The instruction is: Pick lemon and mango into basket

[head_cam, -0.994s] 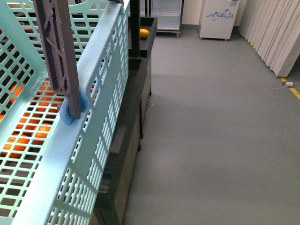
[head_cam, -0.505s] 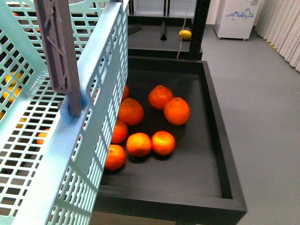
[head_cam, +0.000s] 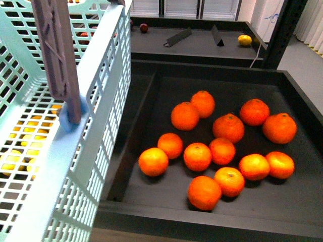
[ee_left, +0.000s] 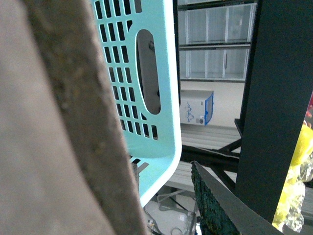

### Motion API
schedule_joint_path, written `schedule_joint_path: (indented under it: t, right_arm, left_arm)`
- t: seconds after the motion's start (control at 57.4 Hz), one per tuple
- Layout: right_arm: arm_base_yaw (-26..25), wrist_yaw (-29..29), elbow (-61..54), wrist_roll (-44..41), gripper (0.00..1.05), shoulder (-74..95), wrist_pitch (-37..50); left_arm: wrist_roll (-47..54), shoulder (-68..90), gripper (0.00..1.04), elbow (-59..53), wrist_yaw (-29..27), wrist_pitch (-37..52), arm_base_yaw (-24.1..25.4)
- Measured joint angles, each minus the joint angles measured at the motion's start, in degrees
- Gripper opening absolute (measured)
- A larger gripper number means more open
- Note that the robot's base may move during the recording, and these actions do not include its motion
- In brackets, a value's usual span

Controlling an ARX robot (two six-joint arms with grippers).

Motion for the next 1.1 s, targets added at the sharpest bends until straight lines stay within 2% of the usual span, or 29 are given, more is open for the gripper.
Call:
schedule_joint_path:
  t: [0.227,1.098]
  right_arm:
    - [0.0,0.2,0.0,0.0,0.96,0.1,0.0]
    - [0.0,0.2,0.0,0.0,0.96,0.1,-0.1]
  left_arm:
    - [-0.7,0.3,0.30,0.0,1.4,0.0,-0.2]
    - [-0.7,0.3,0.30,0.0,0.7,0.0,-0.2]
